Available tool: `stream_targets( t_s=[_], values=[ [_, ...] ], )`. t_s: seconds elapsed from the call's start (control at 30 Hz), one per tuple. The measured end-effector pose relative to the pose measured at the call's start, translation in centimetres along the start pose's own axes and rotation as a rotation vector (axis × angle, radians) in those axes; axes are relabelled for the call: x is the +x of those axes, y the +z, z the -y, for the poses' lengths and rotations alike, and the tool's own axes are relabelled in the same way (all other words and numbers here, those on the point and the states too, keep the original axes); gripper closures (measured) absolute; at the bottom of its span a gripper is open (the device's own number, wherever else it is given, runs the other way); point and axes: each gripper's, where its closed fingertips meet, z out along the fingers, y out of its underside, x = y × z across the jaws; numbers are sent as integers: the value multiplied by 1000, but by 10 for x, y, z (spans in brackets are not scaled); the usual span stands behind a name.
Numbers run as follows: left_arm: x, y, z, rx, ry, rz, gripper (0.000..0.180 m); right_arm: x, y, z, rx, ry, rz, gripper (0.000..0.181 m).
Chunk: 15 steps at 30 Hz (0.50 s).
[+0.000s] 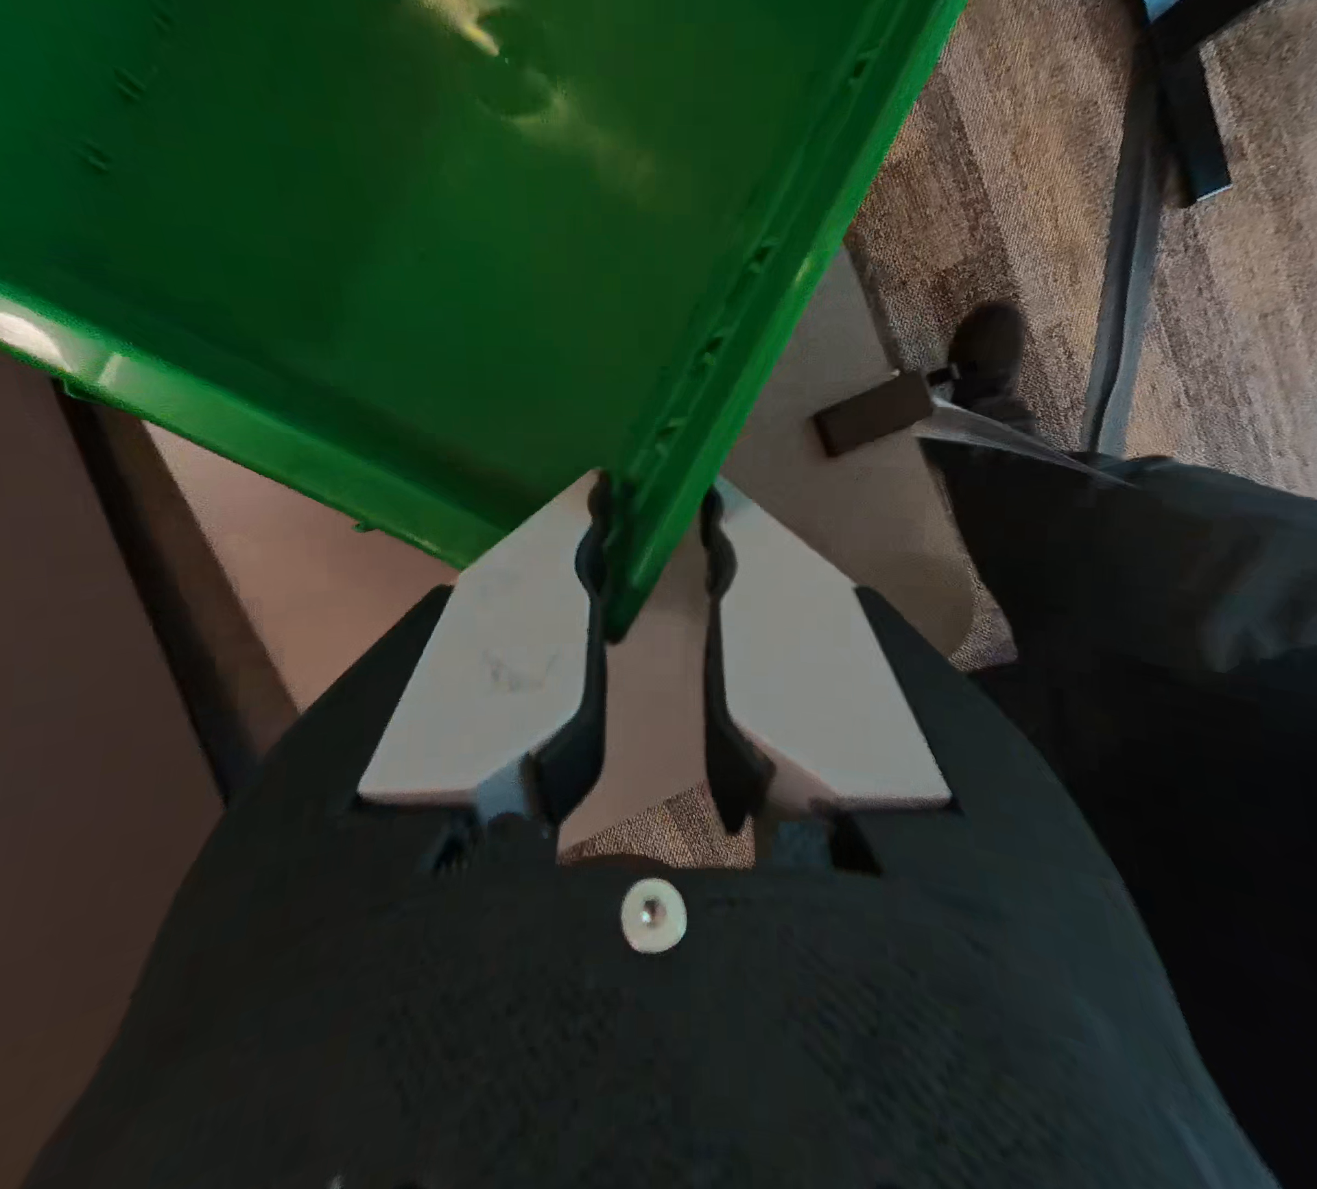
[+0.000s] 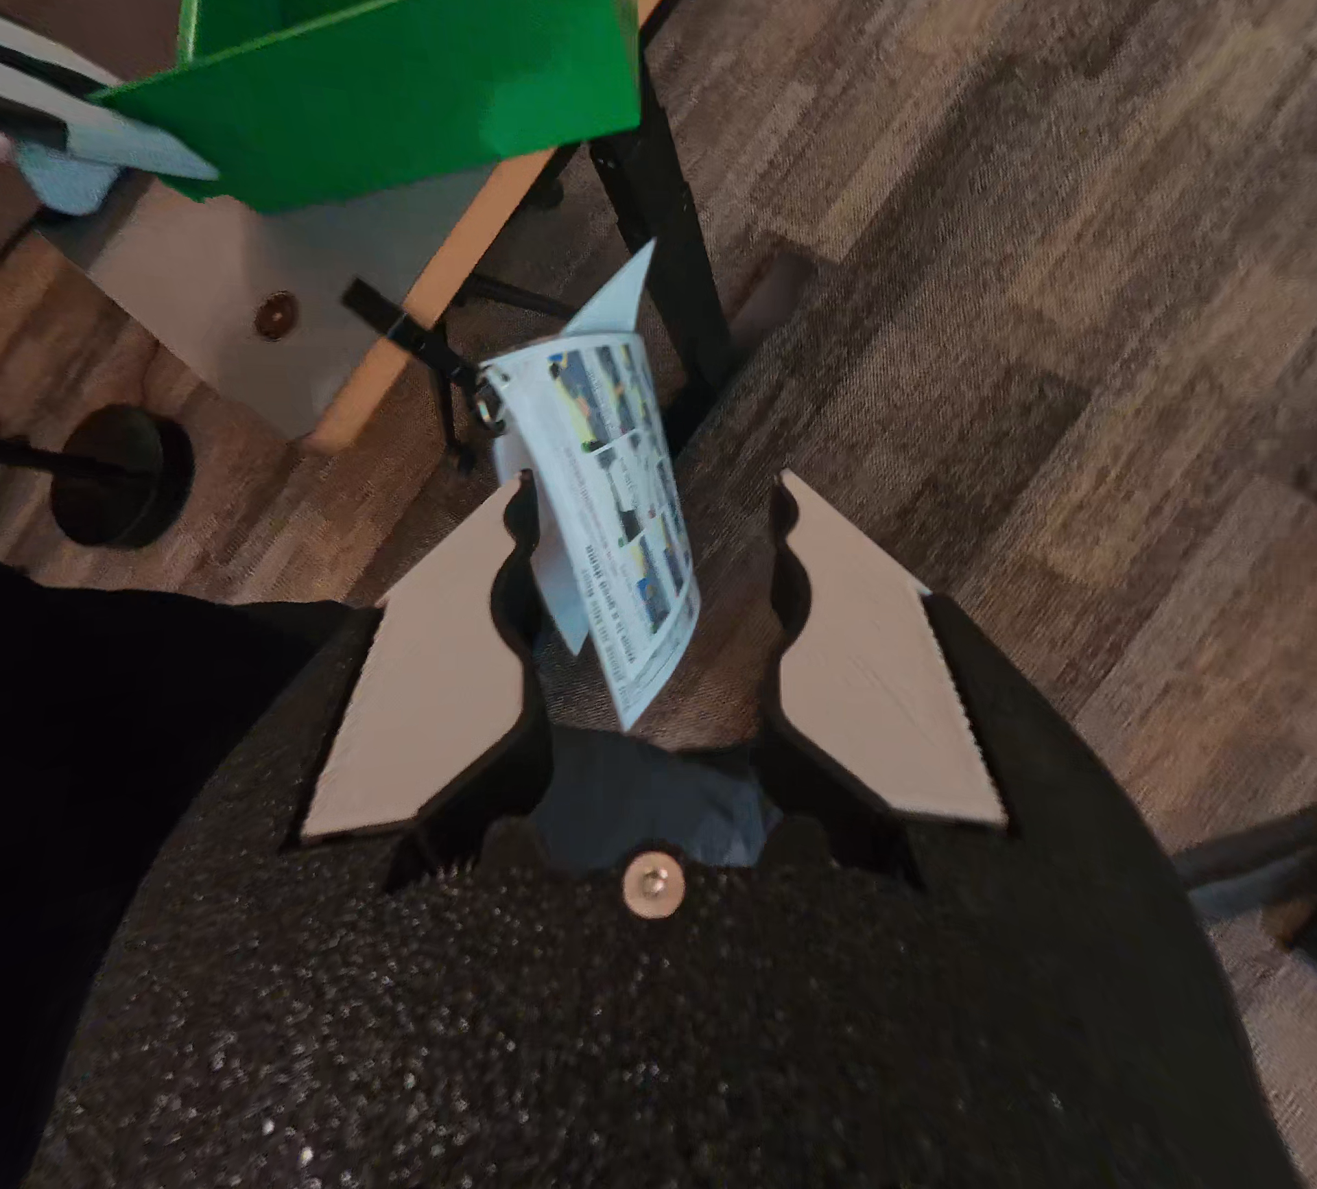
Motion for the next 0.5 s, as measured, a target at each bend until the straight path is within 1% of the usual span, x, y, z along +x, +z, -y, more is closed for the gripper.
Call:
stream_targets(
  t_s=[0.03, 0.13, 0.17, 0.2, 0.23, 0.27, 0.3, 0.33, 0.37, 0.4, 0.5],
  values=[
    [1, 0, 4, -9, -12, 37, 151, 17, 8, 5, 4, -28, 25, 116],
    [0, 5, 19, -77, -46, 194, 142, 73, 27, 12, 13, -79, 124, 116],
    [0, 11, 21, -114, -43, 239, 140, 93, 32, 10, 8, -91, 165, 116],
    [-1, 19, 20, -165, -37, 285, 134, 114, 36, 5, -14, -97, 202, 117],
    [-2, 26, 16, -238, -30, 328, 134, 135, 37, -3, -61, -87, 238, 116],
    [2, 34, 10, -316, -23, 337, 143, 155, 35, -9, -105, -74, 277, 114],
    [11, 40, 6, -383, -5, 308, 159, 173, 28, -11, -128, -71, 313, 113],
    [15, 43, 4, -430, 19, 318, 169, 191, 20, -12, -144, -80, 335, 114],
    [21, 44, 3, -479, 4, 320, 175, 211, 12, -11, -159, -98, 343, 116],
    [29, 45, 3, -517, -66, 312, 178, 233, 7, -11, -177, -122, 340, 117],
    [49, 51, 19, -536, -312, 313, 179, 298, 0, -4, -220, -171, 296, 117]
  ],
)
